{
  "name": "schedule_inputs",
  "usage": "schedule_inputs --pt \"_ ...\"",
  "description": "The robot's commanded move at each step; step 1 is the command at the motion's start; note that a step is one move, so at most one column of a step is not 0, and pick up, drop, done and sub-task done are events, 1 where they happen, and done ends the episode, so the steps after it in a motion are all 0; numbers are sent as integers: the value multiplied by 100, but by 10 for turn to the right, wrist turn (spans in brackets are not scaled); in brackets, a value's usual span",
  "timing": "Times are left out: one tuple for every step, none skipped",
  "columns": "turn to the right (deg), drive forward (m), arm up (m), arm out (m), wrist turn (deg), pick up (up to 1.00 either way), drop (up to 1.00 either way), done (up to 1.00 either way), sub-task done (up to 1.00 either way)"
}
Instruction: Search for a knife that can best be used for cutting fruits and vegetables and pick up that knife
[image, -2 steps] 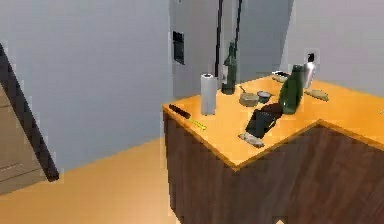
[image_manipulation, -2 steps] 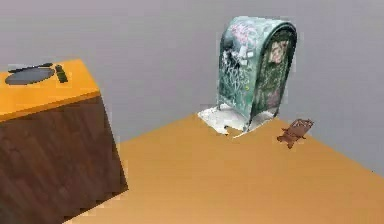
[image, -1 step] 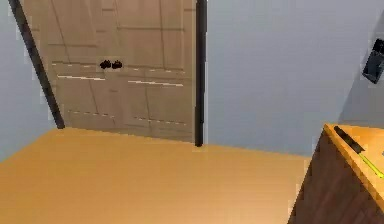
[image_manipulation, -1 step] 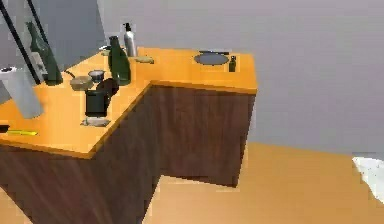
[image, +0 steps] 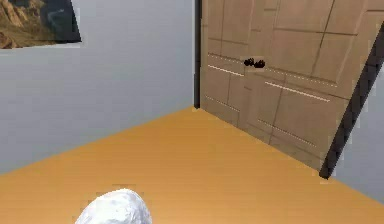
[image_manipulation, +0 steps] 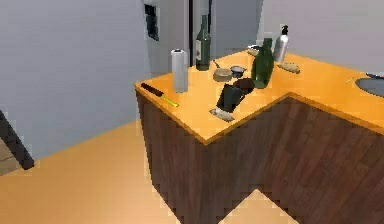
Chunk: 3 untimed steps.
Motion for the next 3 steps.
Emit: schedule_inputs --pt "-60 0 0 0 0 0 0 0 0" --pt "450 0 0 0 0 0 0 0 0" --pt "210 0 0 0 0 0 0 0 0"
